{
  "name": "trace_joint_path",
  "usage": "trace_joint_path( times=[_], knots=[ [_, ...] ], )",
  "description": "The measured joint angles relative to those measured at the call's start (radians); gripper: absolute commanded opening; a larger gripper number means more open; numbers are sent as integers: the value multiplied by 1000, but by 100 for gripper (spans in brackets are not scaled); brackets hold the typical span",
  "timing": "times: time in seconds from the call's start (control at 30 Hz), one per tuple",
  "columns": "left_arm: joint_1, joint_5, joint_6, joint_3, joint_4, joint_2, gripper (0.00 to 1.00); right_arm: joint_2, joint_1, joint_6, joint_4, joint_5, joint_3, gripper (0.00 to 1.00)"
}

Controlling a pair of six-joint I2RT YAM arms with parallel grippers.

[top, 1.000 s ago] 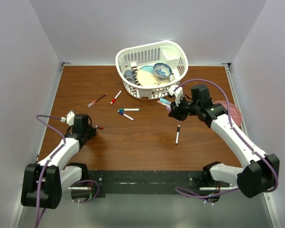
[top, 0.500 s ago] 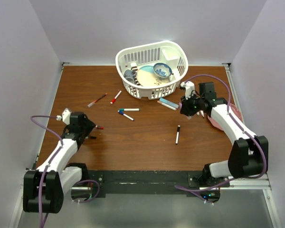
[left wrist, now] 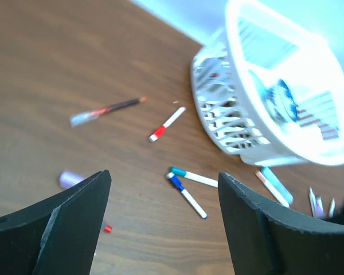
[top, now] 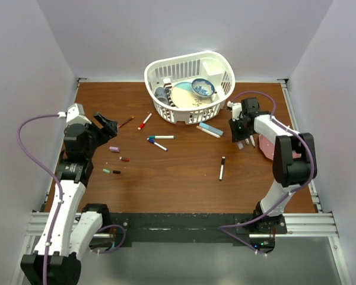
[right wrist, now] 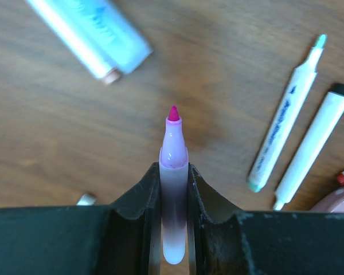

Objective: Open the pen caps

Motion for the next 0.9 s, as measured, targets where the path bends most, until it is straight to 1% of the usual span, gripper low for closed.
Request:
trace_joint_path(
  times=[0.07, 0.17, 0.2, 0.27, 0.3, 0.37, 0.4, 0.57, 0.7, 0.8, 0.9],
  knots=[
    [-10, 37, 84, 22, 0, -21, 85, 43, -7, 6, -1, 42, 27, 15],
    [-58, 65, 196, 16, 12, -55, 86, 97, -18, 11, -9, 80, 72, 21],
    [-70, 70, 223, 5, 19, -66, 86, 114, -22, 13, -10, 90, 87, 26],
    [-78, 71, 257, -27, 31, -83, 87, 140, -28, 15, -10, 106, 107, 28],
    [-79, 69, 273, -47, 35, -88, 87, 148, -30, 16, -9, 116, 112, 32],
    [-79, 68, 294, -80, 43, -89, 87, 154, -34, 17, -11, 128, 117, 34],
    [-79, 68, 302, -92, 44, -84, 87, 154, -36, 18, -11, 134, 118, 36],
    [-79, 71, 327, -101, 51, -27, 88, 148, -46, 17, -11, 148, 119, 39],
    [-79, 79, 334, -101, 65, -24, 88, 77, -53, 11, -8, 142, 108, 42],
    [-79, 87, 335, -101, 75, -24, 88, -35, -55, -17, -8, 98, 85, 44],
    [-79, 95, 335, -101, 76, -24, 88, -187, -55, -68, 2, 34, 44, 51]
  ],
)
